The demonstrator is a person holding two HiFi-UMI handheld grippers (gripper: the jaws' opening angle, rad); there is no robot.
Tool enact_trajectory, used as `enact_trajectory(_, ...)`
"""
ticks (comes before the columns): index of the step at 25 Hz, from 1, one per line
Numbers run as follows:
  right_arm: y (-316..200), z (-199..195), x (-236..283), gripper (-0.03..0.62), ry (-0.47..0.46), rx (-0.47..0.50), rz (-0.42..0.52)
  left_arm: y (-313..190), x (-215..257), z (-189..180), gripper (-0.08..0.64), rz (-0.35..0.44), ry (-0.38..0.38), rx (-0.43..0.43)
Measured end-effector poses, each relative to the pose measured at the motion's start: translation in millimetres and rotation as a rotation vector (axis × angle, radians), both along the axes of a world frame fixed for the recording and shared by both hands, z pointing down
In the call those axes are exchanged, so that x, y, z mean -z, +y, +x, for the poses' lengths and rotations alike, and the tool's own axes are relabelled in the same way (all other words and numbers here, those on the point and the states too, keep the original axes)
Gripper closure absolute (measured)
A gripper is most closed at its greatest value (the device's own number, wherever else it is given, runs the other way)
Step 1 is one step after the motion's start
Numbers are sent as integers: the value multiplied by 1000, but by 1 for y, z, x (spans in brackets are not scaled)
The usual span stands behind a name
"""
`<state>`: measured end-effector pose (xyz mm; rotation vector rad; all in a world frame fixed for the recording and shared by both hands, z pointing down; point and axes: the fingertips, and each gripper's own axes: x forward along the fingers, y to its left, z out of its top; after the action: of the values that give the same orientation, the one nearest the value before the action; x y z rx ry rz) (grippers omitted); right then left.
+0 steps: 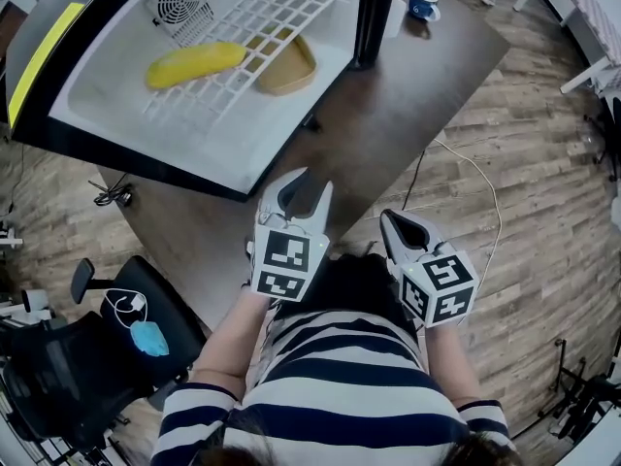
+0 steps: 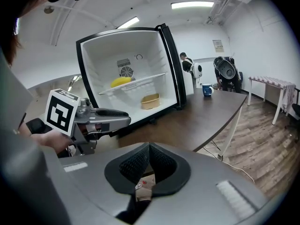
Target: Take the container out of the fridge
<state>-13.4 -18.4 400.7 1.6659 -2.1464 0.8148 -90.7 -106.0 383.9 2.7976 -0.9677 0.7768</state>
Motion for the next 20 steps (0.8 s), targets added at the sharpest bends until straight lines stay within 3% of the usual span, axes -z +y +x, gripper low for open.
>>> enact_trajectory(7, -35, 19, -7, 595, -24, 69, 1, -32, 0, 16, 560, 96, -110, 53)
enact_trajectory(20, -119, 79, -24, 595, -58, 243, -4, -108, -9, 46, 560, 147, -284, 220)
